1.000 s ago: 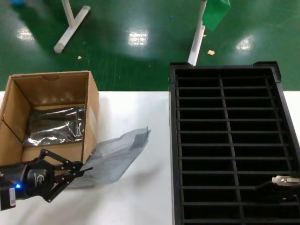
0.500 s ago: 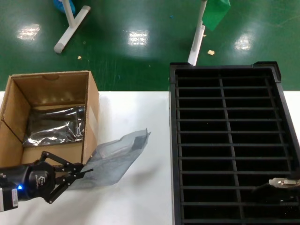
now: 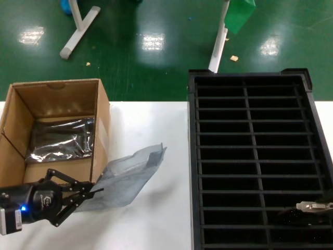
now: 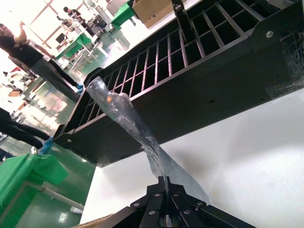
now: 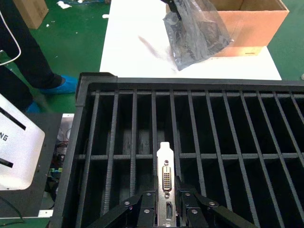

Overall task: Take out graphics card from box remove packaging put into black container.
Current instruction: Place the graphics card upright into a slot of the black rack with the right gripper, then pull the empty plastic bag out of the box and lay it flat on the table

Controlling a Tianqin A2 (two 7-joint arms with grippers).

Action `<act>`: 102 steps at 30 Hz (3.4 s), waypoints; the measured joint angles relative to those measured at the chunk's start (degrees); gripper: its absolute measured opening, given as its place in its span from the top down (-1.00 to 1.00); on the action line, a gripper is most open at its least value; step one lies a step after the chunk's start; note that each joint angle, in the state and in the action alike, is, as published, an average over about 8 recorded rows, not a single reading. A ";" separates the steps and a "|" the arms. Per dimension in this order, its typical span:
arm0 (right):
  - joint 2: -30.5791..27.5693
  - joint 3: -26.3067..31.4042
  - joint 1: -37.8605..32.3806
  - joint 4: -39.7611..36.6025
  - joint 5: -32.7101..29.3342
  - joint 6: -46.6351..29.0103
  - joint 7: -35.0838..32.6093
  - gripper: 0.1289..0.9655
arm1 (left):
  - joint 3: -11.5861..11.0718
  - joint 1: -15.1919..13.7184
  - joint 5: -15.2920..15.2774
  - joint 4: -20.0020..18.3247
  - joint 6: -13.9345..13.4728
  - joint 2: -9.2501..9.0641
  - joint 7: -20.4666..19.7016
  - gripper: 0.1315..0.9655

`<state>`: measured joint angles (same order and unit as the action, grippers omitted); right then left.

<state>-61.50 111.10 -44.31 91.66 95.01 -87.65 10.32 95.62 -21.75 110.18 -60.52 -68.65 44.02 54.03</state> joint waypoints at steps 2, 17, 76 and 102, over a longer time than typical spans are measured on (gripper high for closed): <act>0.31 0.21 0.00 -0.46 -0.18 0.07 -0.37 0.83 | 0.00 0.07 -0.03 -0.04 0.08 -0.01 -0.06 0.98; 3.32 2.45 0.55 -3.58 -2.60 1.45 -1.70 0.83 | -0.41 0.55 0.28 1.66 -0.38 -0.21 1.05 0.98; 1.32 -9.50 13.79 2.96 2.72 22.99 5.76 -0.11 | -0.04 1.78 -0.60 -1.28 0.18 -0.10 -0.67 0.98; 0.24 -11.88 18.78 6.52 5.53 32.91 11.43 -0.95 | 3.26 1.57 -4.60 -4.86 8.23 -2.51 -6.98 0.93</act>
<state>-61.26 99.22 -25.53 98.18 100.54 -54.74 21.75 98.88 -20.18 105.58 -65.38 -60.42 41.51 47.06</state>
